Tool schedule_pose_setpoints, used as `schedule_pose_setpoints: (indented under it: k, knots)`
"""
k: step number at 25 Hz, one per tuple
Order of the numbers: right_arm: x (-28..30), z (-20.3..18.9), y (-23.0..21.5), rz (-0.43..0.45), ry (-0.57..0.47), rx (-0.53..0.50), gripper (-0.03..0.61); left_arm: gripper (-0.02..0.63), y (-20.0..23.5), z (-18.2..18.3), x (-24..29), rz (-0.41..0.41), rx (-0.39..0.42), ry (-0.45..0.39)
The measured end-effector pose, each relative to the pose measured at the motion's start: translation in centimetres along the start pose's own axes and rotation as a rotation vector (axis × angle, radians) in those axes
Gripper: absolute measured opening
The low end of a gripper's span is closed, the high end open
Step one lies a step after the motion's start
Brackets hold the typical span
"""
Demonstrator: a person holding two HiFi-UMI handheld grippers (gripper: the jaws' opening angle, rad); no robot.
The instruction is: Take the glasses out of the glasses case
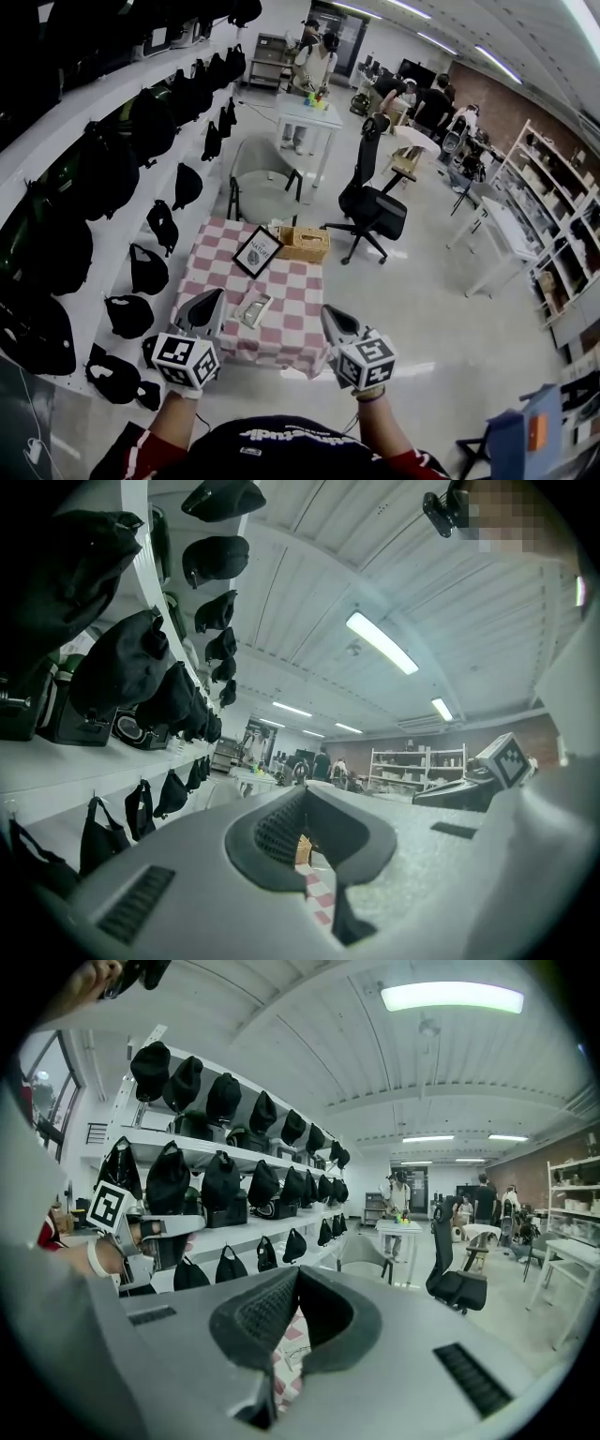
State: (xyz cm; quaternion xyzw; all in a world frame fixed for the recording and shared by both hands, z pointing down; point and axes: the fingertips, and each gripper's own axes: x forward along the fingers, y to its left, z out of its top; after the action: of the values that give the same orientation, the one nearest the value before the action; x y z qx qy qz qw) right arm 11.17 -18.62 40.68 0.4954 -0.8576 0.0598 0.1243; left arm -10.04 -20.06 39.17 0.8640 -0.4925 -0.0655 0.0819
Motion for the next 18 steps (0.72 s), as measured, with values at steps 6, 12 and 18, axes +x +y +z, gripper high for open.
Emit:
schedule_pose_setpoints:
  k: [6,12,18]
  knots:
    - [0.0,0.3,1.0,0.006,0.009,-0.017,0.003,0.008,0.3,0.1,-0.4,-0.003,-0.015,-0.006]
    - [0.0,0.3,0.9,-0.008,0.014,-0.022,0.003,0.006,0.7,0.0,-0.8,-0.004,-0.04,-0.013]
    - [0.8,0.4,1.1,0.001,0.013,-0.029,0.003,0.007,1.6,0.0,-1.1,0.017,-0.044,-0.018]
